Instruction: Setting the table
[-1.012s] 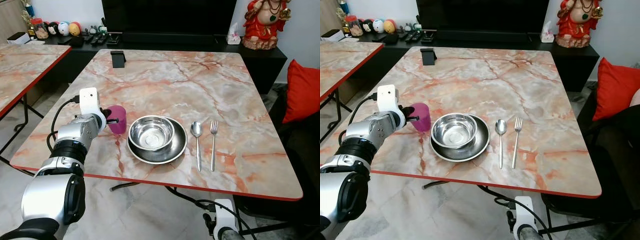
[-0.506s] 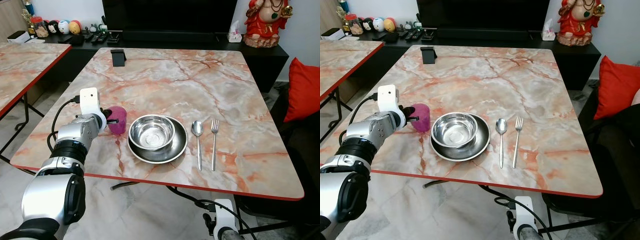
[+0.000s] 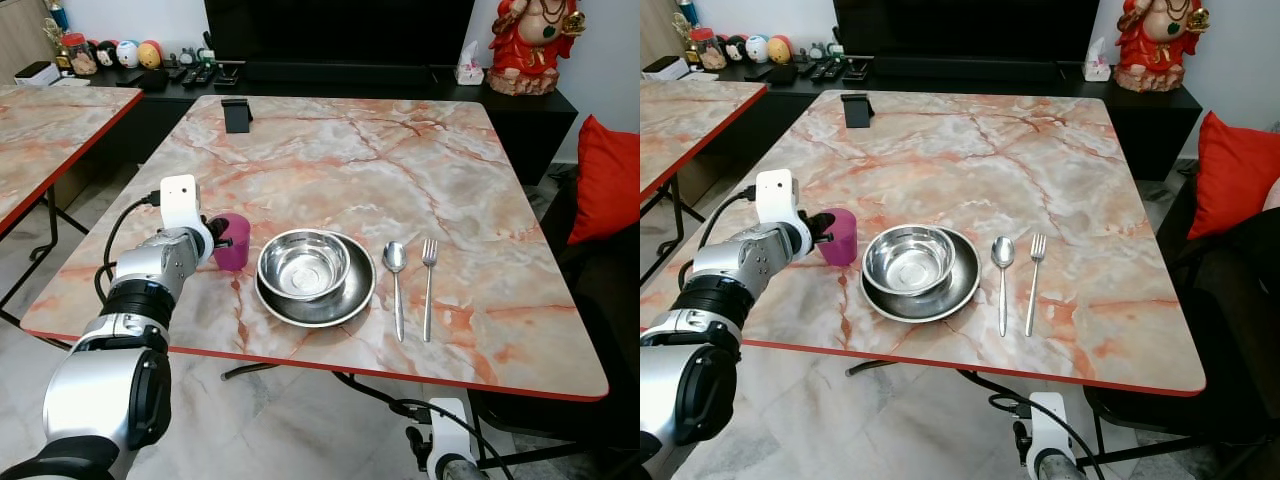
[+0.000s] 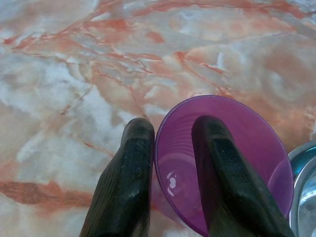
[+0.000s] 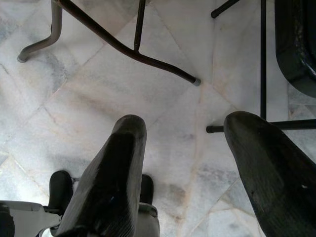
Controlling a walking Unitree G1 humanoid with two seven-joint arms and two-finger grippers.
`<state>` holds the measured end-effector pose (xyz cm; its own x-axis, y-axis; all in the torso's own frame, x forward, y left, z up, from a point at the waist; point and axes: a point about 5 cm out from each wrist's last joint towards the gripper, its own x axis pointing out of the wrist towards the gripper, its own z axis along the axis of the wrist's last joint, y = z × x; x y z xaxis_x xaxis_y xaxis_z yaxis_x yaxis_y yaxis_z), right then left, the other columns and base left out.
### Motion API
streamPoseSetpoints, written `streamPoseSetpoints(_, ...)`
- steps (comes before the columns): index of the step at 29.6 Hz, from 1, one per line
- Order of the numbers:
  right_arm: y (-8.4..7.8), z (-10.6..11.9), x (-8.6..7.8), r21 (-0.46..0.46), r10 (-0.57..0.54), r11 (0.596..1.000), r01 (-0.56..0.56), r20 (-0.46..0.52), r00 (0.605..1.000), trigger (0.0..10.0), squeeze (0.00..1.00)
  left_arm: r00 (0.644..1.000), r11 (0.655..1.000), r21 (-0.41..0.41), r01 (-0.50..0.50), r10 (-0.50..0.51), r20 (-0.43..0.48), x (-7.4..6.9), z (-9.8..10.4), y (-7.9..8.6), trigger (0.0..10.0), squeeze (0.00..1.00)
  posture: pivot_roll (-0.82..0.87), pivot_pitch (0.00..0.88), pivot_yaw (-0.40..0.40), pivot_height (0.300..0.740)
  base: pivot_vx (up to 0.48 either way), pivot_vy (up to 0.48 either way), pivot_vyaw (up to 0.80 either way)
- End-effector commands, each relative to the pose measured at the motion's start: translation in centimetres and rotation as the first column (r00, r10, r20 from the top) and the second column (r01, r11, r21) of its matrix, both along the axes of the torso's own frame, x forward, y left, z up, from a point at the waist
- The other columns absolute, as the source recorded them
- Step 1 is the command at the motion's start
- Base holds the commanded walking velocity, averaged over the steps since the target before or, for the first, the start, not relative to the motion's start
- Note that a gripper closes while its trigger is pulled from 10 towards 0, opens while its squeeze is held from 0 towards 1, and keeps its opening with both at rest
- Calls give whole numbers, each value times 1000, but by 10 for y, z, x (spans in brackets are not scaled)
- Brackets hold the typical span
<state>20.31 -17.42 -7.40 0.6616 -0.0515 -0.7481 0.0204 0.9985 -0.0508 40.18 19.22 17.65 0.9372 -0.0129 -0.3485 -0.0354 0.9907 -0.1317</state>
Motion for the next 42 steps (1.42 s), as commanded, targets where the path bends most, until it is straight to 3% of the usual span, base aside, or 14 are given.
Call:
streamPoseSetpoints(1, 0, -1, -1, 3, -5, 1000, 5, -9, 1000, 10000, 0, 1000, 1000, 24, 6, -6, 24, 1, 5, 0, 10000, 0, -24, 0, -1, 740, 0, 0, 0)
streamPoseSetpoints(8, 0, -1, -1, 3, -1, 1000, 1, -10, 1000, 10000, 0, 998, 995, 97, 37, -43, 54, 0, 5, -4, 10000, 0, -24, 0, -2, 740, 0, 0, 0)
streamPoseSetpoints(24, 0, -1, -1, 3, 7, 1000, -7, -14, 1000, 10000, 0, 1000, 997, 70, -17, 18, -19, -5, -10, 7, 10000, 0, -22, 0, -5, 740, 0, 0, 0)
streamPoseSetpoints(31, 0, -1, -1, 3, 6, 1000, -6, -14, 1000, 10000, 0, 1000, 997, 71, -26, 25, 14, -3, -4, 6, 10000, 0, -24, 0, -5, 740, 0, 0, 0)
streamPoseSetpoints(32, 0, -1, -1, 3, 5, 1000, -5, -14, 1000, 10000, 0, 1000, 997, 72, -22, 20, 21, -3, -3, 5, 10000, 365, -24, 0, -5, 740, 0, 0, 0)
streamPoseSetpoints(33, 0, -1, -1, 3, 7, 1000, -7, -15, 1000, 10000, 0, 1000, 997, 69, -19, 17, 25, -3, -1, 5, 10000, 1000, -23, 0, -6, 740, 0, 0, 0)
streamPoseSetpoints(42, 0, -1, -1, 5, 9, 1000, -9, -15, 1000, 10000, 0, 999, 997, 73, -17, 15, 30, -2, 1, 5, 10000, 1000, -21, 0, -6, 740, 0, 0, 0)
